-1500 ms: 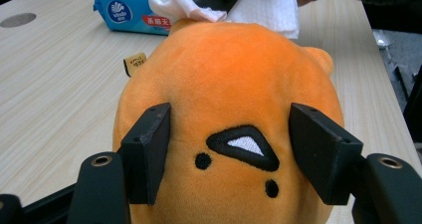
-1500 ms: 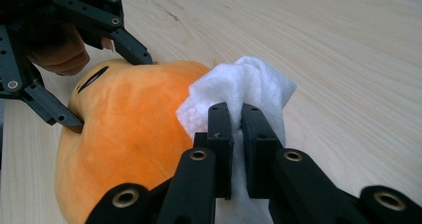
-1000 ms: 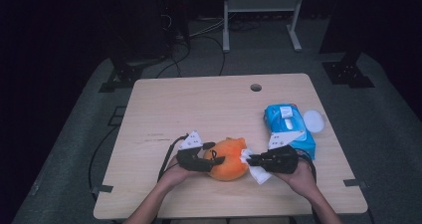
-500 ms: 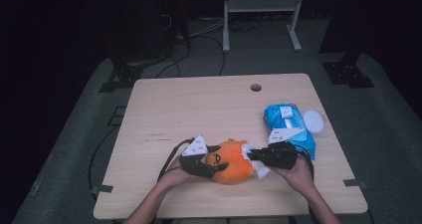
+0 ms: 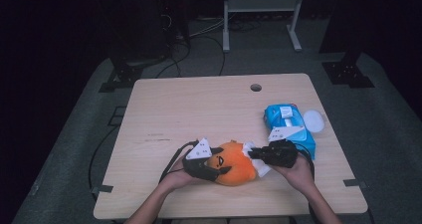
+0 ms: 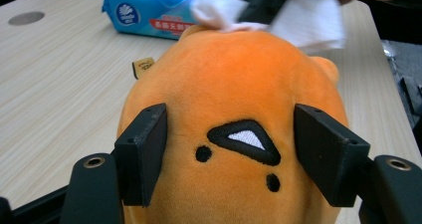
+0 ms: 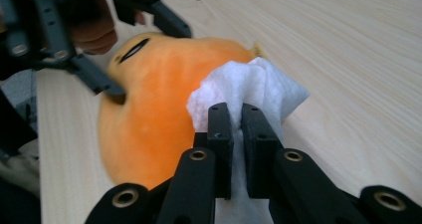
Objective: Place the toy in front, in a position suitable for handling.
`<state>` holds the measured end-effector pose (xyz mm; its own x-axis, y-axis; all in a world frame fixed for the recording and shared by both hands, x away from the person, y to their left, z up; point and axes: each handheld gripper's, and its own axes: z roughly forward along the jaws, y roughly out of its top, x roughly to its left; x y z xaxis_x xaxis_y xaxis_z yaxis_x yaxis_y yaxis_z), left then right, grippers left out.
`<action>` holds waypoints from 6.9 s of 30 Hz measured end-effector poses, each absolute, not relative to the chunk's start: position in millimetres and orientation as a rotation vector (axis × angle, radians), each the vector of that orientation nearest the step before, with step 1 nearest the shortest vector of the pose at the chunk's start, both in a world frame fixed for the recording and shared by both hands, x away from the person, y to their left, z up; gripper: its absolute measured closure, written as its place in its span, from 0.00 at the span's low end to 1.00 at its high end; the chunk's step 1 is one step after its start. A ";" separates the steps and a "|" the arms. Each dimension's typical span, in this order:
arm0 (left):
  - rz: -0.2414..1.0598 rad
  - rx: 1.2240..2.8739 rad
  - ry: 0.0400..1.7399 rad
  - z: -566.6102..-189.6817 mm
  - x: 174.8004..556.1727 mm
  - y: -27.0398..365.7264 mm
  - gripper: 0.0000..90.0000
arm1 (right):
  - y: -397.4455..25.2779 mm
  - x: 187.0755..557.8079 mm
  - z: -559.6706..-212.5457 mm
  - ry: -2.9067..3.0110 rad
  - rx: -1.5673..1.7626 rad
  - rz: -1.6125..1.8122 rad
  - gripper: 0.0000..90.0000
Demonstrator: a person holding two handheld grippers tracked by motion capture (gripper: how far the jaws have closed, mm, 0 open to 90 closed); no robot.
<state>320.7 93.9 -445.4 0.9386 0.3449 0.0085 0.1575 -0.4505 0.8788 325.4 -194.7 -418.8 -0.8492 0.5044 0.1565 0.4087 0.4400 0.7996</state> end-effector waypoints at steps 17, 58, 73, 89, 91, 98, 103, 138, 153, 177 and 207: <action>0.204 2.002 0.444 -435.4 328.5 94.4 0.15 | -179.4 312.8 -411.3 2.590 0.708 1.397 0.93; 0.122 2.009 0.465 -443.6 333.3 103.1 0.34 | -195.7 323.2 -414.9 2.544 0.814 1.370 0.93; 0.158 1.999 0.436 -419.2 329.4 104.9 0.25 | -166.5 307.4 -403.4 2.531 0.671 1.380 0.93; 0.166 1.983 0.437 -423.3 326.3 94.0 0.34 | -169.7 304.2 -396.1 2.514 0.655 1.467 0.93; 0.164 1.980 0.454 -424.2 327.3 95.7 0.31 | -166.3 303.0 -395.5 2.514 0.634 1.440 0.93; 0.105 1.956 0.526 -427.5 332.0 97.6 0.23 | -176.0 311.3 -403.4 2.521 0.704 1.417 0.93; 0.156 1.973 0.458 -422.4 324.5 92.4 0.33 | -171.8 304.5 -396.5 2.512 0.656 1.440 0.93; 0.300 2.078 0.228 -417.5 296.5 67.0 0.34 | -154.1 294.7 -381.9 2.522 0.597 1.452 0.93; 0.302 2.097 0.170 -419.7 296.9 70.1 0.33 | -174.6 303.2 -386.8 2.521 0.709 1.386 0.93; 0.218 2.101 0.261 -424.3 309.9 84.7 0.33 | -188.4 316.9 -404.2 2.542 0.805 1.335 0.93; 0.144 2.029 0.405 -433.0 332.3 108.7 0.38 | -156.2 298.9 -401.3 2.551 0.646 1.337 0.93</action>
